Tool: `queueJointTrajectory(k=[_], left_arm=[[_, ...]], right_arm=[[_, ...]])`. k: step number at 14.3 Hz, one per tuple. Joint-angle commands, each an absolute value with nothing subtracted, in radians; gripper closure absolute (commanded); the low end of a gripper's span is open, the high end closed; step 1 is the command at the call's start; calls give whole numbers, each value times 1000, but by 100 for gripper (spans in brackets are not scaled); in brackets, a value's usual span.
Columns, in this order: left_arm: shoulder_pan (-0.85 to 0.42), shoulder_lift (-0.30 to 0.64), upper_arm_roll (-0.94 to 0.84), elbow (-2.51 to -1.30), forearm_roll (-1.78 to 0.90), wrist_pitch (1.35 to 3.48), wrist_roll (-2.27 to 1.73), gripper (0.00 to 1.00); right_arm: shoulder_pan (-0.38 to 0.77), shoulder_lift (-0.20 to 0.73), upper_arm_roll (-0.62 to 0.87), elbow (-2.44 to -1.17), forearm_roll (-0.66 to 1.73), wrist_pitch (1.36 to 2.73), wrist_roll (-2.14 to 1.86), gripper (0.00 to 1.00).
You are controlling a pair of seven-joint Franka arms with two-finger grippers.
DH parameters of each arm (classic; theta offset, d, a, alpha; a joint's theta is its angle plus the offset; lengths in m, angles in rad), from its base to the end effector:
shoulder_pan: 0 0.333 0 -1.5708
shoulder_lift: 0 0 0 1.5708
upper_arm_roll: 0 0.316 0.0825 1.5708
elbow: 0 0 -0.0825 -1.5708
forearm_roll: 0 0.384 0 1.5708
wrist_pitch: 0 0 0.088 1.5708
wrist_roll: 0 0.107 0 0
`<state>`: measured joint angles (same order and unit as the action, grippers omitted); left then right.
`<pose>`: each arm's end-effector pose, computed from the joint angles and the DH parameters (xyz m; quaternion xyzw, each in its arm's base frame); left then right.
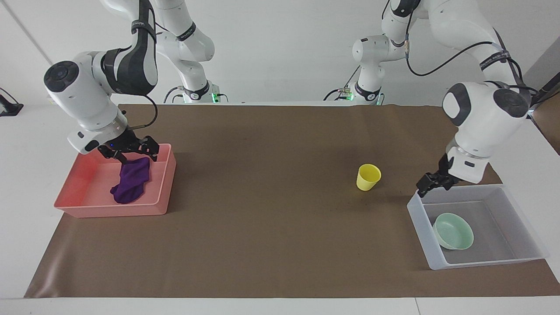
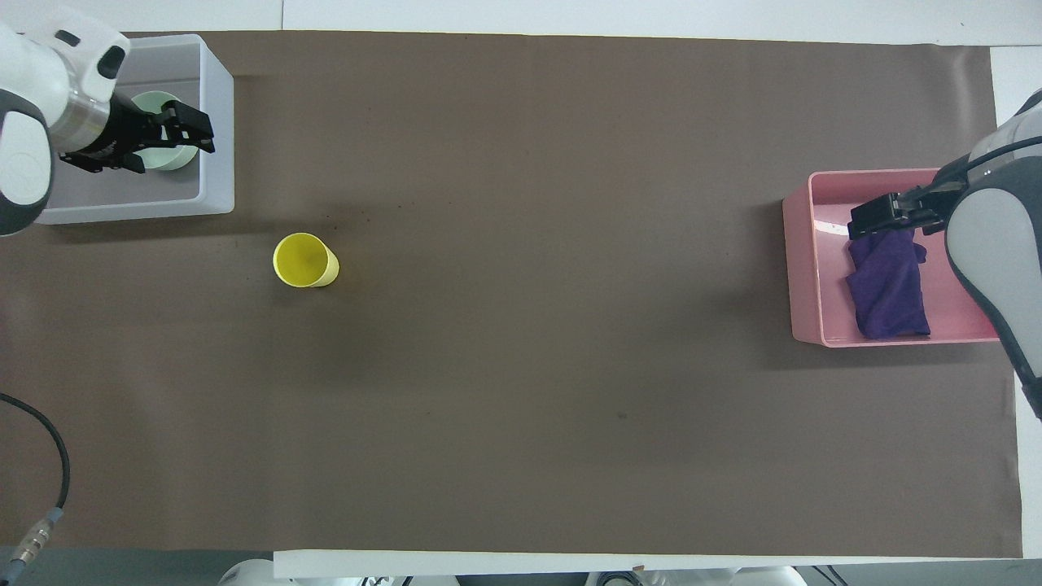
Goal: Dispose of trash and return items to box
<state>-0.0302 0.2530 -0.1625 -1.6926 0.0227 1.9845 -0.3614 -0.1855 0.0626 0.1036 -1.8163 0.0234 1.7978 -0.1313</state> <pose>0.6282 -0.1129 0.4529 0.9963 0.0829 0.0177 0.0151 0.5702 -0.0460 0.4918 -0.9988 -0.0216 0.0386 0.0187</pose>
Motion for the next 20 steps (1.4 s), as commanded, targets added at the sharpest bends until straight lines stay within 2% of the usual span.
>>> queueJointTrajectory(k=[1,4,8,9,10,11,12,13,18,20], left_arm=[[-81,149,-150,-1898,38,2014,-455,0],[-118,85,-153,-2060,38,2132,-501,0],[-141,51,-152,-2135,38,2155,-511,1],[-141,46,-152,-2157,38,2181,-517,25],[-141,38,-152,-2180,37,2231,-515,65],[-140,35,-150,-2196,37,2262,-505,88],[-134,35,-152,-2200,38,2267,-499,95],[-132,35,-152,-2200,37,2266,-497,99],[-132,46,-152,-2186,37,2254,-500,100],[-130,66,-152,-2088,34,2165,-503,100]], right_arm=[[-166,46,106,-1738,17,1696,-109,0],[-161,14,106,-1672,14,1553,-98,0],[-164,-81,107,-1678,8,1419,-104,0],[-167,-84,104,-1671,8,1396,-115,0],[-170,-84,97,-1666,8,1384,-126,0],[-175,-86,95,-1660,9,1373,-144,0],[-175,-86,95,-1652,9,1364,-159,0],[-175,-86,95,-1640,11,1362,-164,0],[-183,-84,75,-1638,29,1358,-186,0],[-181,-84,74,-1646,67,1380,-184,0]])
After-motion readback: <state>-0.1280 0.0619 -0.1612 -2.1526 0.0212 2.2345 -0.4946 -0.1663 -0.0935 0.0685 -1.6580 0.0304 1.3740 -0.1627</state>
